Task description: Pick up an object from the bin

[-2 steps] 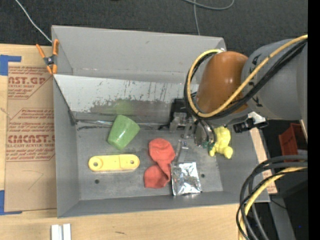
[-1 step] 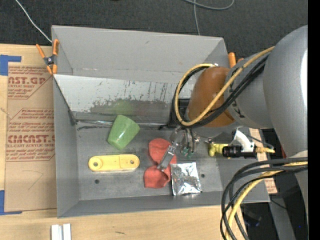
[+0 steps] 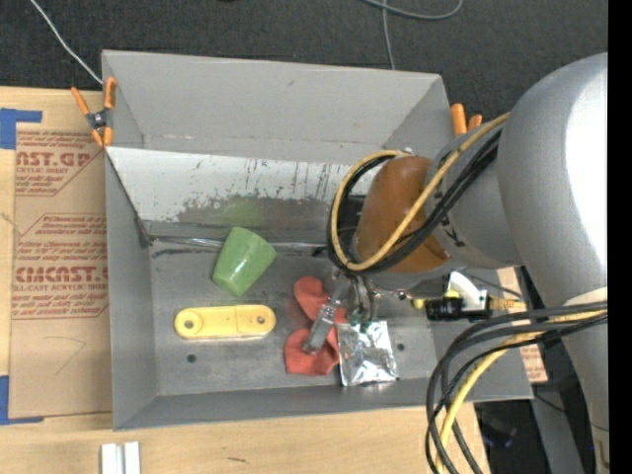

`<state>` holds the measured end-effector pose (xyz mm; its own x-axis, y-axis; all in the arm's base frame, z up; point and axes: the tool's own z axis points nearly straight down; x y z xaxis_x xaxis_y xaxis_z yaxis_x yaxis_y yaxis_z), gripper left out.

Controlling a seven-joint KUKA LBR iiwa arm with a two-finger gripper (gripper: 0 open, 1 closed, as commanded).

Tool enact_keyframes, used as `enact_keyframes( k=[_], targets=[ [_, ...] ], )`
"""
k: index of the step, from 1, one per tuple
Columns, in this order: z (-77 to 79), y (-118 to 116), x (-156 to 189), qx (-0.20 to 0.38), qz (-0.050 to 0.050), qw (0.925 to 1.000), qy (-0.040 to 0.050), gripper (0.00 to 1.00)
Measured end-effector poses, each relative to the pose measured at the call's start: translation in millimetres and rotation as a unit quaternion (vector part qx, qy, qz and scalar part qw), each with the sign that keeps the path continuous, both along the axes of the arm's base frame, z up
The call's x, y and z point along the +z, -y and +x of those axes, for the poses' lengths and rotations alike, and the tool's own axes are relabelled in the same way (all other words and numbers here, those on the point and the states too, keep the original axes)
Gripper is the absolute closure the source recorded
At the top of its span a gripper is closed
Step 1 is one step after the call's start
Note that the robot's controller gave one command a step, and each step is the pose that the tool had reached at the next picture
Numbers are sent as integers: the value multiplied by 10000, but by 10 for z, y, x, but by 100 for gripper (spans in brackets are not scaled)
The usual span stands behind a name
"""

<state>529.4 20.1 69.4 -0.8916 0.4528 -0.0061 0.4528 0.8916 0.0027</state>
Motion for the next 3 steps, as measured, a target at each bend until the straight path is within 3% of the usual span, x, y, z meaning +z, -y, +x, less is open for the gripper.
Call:
enact_keyframes(
  k=[1,3],
  targets=[
    [-139,-144,6,-1034,14,9946,-47,100],
    [-153,-143,53,-1035,11,9946,-71,100]
  ],
)
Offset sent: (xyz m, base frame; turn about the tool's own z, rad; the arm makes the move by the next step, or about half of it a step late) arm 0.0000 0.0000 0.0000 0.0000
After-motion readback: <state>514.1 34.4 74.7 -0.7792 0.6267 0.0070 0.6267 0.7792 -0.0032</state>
